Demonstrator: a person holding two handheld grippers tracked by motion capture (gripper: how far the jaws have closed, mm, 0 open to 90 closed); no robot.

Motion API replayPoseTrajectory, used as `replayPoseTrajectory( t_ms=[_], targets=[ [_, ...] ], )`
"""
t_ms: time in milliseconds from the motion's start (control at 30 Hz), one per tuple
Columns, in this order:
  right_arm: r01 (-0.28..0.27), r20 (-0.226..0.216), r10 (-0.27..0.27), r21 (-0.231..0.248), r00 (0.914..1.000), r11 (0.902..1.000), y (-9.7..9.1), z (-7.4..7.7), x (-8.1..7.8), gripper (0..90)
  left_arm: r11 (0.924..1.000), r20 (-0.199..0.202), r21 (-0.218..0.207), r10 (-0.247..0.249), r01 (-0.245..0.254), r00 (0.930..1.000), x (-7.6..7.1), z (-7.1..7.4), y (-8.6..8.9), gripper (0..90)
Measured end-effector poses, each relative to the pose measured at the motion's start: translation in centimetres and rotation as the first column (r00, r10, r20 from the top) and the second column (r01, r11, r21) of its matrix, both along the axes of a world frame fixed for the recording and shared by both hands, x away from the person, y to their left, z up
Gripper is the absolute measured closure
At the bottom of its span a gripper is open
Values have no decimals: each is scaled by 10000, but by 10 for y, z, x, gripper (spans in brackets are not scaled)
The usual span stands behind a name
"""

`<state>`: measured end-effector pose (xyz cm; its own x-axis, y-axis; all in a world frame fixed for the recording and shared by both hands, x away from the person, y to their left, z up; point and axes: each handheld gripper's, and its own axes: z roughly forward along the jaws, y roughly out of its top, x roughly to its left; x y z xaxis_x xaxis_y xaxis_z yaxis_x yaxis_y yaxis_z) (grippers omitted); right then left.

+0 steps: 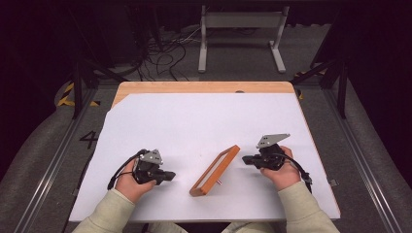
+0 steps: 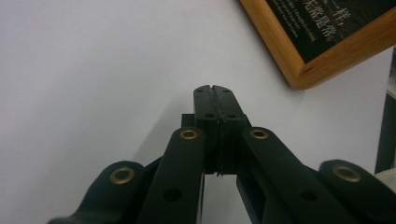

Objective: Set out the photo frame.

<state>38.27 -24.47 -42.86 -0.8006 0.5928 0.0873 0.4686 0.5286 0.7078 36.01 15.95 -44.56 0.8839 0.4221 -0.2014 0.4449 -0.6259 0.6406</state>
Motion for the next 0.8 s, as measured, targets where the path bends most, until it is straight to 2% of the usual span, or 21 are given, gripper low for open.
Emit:
replayPoseTrajectory(
  t_ms=[100, 400, 633, 700, 800],
  targets=[
    [67, 114, -67, -7, 9999, 10000, -4, 4, -4, 900, 9989, -115, 139, -452, 454, 9989, -3, -2, -9, 897],
    [120, 185, -120, 32, 9998, 9999, -10, 9, -13, 900, 9930, -298, 468, -1072, 1085, 9938, -5, -7, -28, 898],
    [177, 218, -178, 67, 9996, 9998, -13, 10, -15, 900, 9885, -293, 534, -1398, 1412, 9897, -7, -7, -37, 898],
    [197, 247, -199, 89, 9995, 9998, -14, 12, -17, 900, 9849, -305, 504, -1641, 1655, 9860, -6, -8, -40, 898],
    [230, 289, -232, 92, 9993, 9997, -16, 13, -18, 900, 9834, -322, 460, -1742, 1755, 9842, -7, -8, -43, 899]
  ],
)
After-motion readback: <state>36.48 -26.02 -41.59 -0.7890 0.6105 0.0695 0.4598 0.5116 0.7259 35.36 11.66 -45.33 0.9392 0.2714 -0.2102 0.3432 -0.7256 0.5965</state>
